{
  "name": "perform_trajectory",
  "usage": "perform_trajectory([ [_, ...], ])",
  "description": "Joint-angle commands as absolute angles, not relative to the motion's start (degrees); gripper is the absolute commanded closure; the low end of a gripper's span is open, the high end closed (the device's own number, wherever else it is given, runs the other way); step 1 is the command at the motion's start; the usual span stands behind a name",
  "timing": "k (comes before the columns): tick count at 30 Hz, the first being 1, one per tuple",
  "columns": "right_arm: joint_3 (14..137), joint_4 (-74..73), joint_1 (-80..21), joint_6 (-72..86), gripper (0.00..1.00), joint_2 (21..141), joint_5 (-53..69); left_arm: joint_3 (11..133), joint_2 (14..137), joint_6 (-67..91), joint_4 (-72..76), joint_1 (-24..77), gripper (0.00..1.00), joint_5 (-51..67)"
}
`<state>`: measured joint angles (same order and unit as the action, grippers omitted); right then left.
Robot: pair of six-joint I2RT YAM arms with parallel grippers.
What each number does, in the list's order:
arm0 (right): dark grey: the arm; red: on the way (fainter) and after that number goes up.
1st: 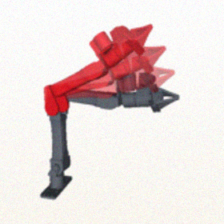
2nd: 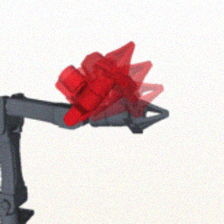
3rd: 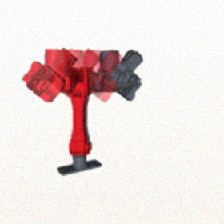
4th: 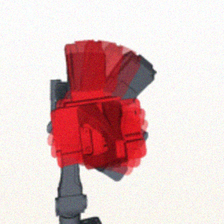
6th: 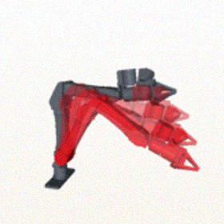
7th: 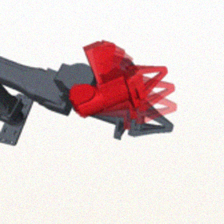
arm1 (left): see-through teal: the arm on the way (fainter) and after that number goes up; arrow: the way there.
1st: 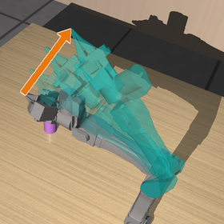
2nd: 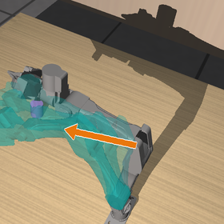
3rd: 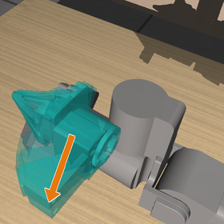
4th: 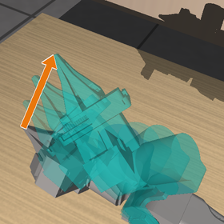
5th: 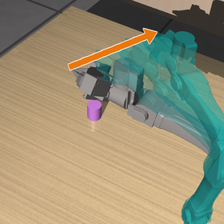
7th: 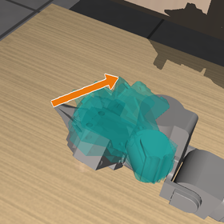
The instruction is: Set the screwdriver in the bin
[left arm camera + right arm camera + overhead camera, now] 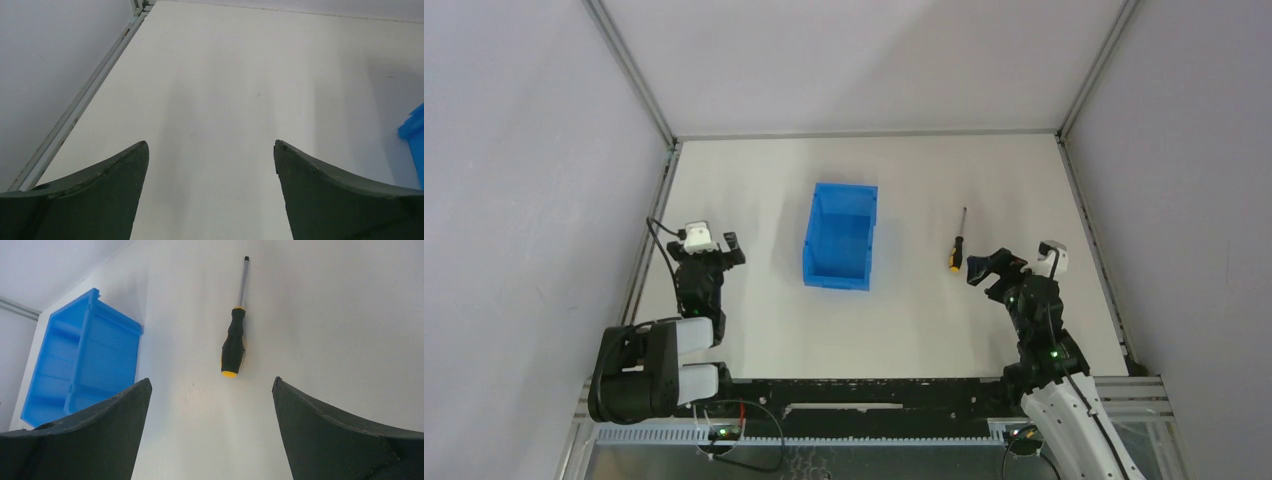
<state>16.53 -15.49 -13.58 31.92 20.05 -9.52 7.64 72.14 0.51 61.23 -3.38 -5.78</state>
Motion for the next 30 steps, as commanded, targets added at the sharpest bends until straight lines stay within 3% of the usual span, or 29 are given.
perform_trajectory([
  [1,18.9,-13.0,-13.4,32.9,0.0,19.6,-11.0,9.8,72.1,0.1,63.0,-3.6,0.0,-5.3],
  [9,32.4,-10.8,-13.4,24.2,0.07,26.6,-3.8,9.8,72.1,0.1,63.0,-3.6,0.0,-5.3],
  [16,71.4,-38.1,-11.5,19.2,0.06,63.1,-5.5,9.8,72.1,0.1,63.0,-3.6,0.0,-5.3],
  [19,82.3,-48.6,-9.8,18.3,0.07,79.0,-1.9,9.8,72.1,0.1,63.0,-3.5,0.0,-5.3],
  [25,85.3,-50.7,-8.2,17.9,0.16,98.9,-1.6,9.8,72.1,0.1,62.9,-3.5,0.0,-5.3],
  [30,81.1,-46.6,-8.6,17.9,0.24,108.4,1.3,9.8,72.0,0.1,62.9,-3.6,0.0,-5.3],
])
